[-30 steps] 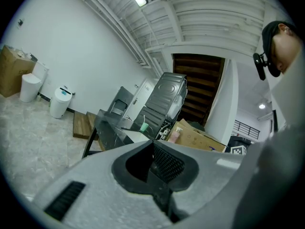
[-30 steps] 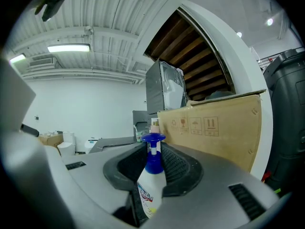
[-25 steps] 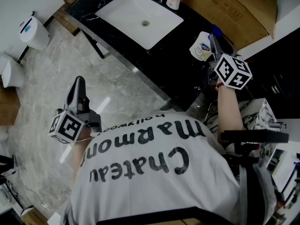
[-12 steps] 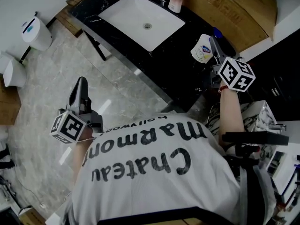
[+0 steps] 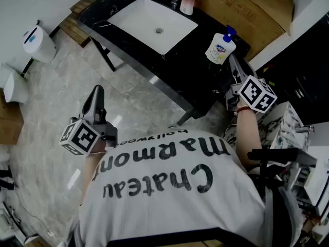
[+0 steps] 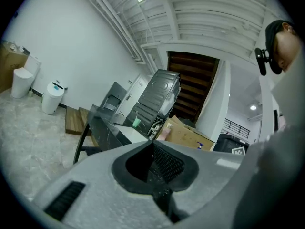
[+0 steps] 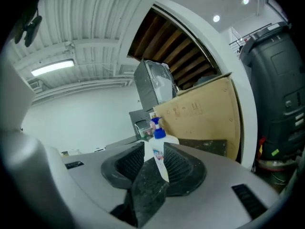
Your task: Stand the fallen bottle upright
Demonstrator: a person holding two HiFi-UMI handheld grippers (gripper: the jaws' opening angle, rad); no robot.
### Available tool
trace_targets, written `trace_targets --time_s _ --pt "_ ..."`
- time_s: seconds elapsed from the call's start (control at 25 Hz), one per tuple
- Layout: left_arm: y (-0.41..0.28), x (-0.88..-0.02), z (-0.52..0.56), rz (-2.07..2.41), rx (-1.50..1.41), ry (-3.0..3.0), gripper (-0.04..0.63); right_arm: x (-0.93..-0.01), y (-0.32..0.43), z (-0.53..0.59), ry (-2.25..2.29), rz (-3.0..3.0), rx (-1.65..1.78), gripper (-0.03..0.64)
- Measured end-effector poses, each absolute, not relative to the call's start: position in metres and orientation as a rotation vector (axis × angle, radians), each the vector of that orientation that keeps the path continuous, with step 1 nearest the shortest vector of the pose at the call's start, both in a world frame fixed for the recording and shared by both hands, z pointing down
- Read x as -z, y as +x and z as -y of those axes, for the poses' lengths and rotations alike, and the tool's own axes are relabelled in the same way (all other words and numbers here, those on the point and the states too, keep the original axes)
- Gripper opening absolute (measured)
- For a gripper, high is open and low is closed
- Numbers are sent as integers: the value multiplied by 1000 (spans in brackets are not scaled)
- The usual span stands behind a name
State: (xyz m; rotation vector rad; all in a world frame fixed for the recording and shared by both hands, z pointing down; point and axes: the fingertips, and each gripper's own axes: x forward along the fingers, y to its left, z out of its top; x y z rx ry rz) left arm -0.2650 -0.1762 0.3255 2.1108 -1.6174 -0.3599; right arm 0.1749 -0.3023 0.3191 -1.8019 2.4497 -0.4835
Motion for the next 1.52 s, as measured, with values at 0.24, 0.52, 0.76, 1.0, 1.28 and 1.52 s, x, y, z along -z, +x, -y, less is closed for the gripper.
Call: trace_targets --time_s 0.24,0.52,0.76,1.0,1.28,1.52 --pt "-250 -338 157 1517 312 2143 14 -358 177 245 -1901 -2438 629 68" --pt "-231 -374 127 1379 229 2125 13 -392 171 179 -1900 -2408 751 31" --pt "-207 -385 118 1338 209 2121 12 -379 160 132 -1684 -2415 692 18" --pt "-175 -378 112 1356 192 2161 13 -383 187 115 -1828 -2479 713 18" --pt "-119 -342 95 1348 288 2262 12 -369 228 96 -1777 -2566 669 15" --pt "-76 -321 63 1374 354 2297 12 -349 266 75 -1672 -2532 671 14"
